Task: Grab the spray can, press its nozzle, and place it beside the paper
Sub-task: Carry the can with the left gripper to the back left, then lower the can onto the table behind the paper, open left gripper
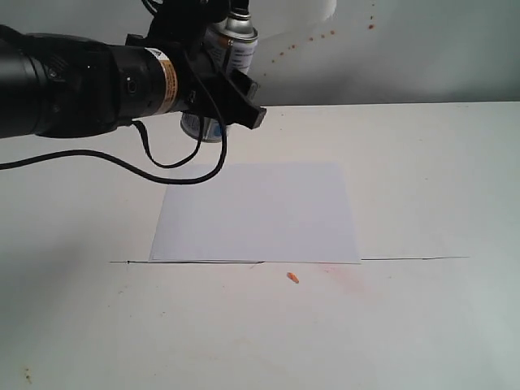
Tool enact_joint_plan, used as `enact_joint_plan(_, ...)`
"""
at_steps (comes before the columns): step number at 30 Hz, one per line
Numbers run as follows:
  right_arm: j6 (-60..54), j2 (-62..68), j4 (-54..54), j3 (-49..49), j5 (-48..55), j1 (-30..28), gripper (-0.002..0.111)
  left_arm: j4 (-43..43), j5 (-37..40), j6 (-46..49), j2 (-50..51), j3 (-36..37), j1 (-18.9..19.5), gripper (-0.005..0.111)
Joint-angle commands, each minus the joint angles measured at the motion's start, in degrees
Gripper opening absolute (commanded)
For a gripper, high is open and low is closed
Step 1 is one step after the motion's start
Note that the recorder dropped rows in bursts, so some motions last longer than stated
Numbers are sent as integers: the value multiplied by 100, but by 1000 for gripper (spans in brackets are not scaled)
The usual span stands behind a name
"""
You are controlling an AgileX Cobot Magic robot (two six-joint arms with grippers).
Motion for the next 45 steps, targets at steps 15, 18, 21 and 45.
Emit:
enact_joint_plan(15, -46, -7, 31, 20, -137, 6, 0, -508, -1919, -1078, -206, -23, 1093, 0)
enact_joint_plan(18, -46, -7, 48, 20, -137, 6, 0, -525, -2217, -1078, -220, -23, 1369, 0)
enact_joint_plan(21, -46, -7, 48, 20, -137, 6, 0, -573, -2194, -1078, -244, -23, 1619, 0)
enact_joint_plan(45, -35, -7, 49, 20, -137, 6, 0, -9685, -3278, 8610, 783, 962, 2363, 0)
